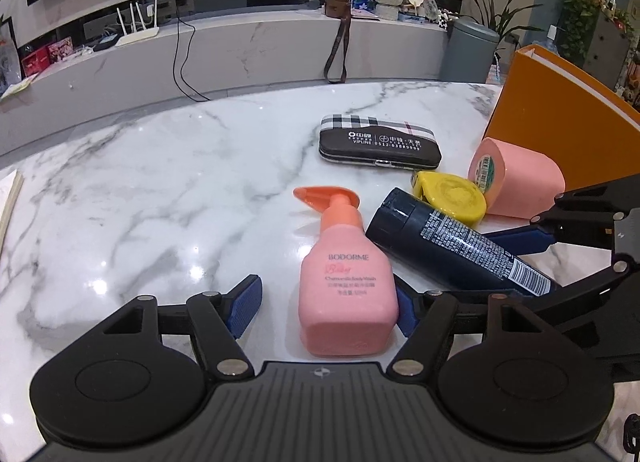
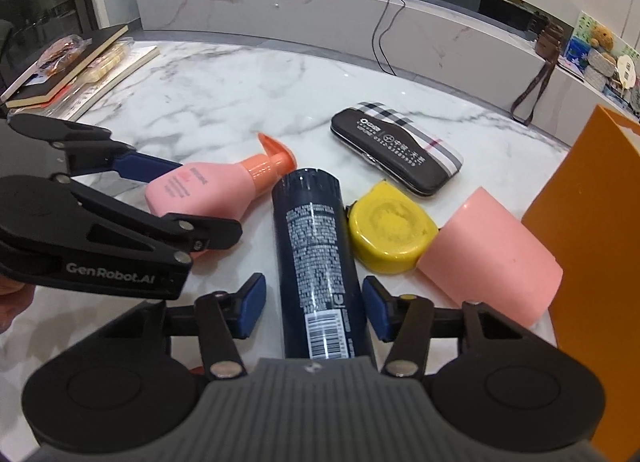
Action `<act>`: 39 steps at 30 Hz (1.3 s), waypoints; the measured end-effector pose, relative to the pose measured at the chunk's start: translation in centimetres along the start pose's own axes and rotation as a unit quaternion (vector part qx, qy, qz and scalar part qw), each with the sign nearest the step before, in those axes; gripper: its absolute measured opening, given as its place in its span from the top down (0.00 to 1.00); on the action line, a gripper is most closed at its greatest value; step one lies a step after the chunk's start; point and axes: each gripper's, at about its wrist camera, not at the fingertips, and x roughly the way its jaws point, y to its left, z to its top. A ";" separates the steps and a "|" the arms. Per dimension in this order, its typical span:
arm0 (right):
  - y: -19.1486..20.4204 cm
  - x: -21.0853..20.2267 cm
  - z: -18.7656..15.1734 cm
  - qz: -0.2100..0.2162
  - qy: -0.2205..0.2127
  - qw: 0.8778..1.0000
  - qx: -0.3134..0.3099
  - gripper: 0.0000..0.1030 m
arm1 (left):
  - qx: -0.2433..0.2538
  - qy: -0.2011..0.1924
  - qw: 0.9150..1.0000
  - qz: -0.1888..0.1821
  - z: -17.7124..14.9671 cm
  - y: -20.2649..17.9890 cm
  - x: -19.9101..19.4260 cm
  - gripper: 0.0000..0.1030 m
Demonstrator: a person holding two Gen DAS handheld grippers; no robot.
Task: Organize rigid objects
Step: 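Grasp the pink pump bottle with the left tool while the right tool grasps the dark blue spray can, then carry the pink bottle with the left tool while the right tool carries the spray can into the orange box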
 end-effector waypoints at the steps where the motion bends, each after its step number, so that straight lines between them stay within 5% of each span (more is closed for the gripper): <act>1: 0.0 0.0 0.0 0.001 -0.001 1.000 -0.001 0.48 | 0.003 -0.002 1.000 0.001 0.0 -0.1 0.0 0.25; 6: -0.2 -0.2 -0.1 0.003 -0.005 1.000 -0.006 0.57 | 0.009 -0.006 1.000 -0.011 0.1 -0.3 -0.1 0.52; 18: -0.1 -0.7 0.0 0.006 0.004 1.000 -0.006 0.58 | 0.009 0.000 1.000 0.009 0.2 0.2 -0.9 0.52; 39: -1.6 -6.3 1.3 0.007 -0.054 0.998 0.024 0.58 | 0.012 -0.047 0.999 0.009 1.9 -1.0 -5.0 0.52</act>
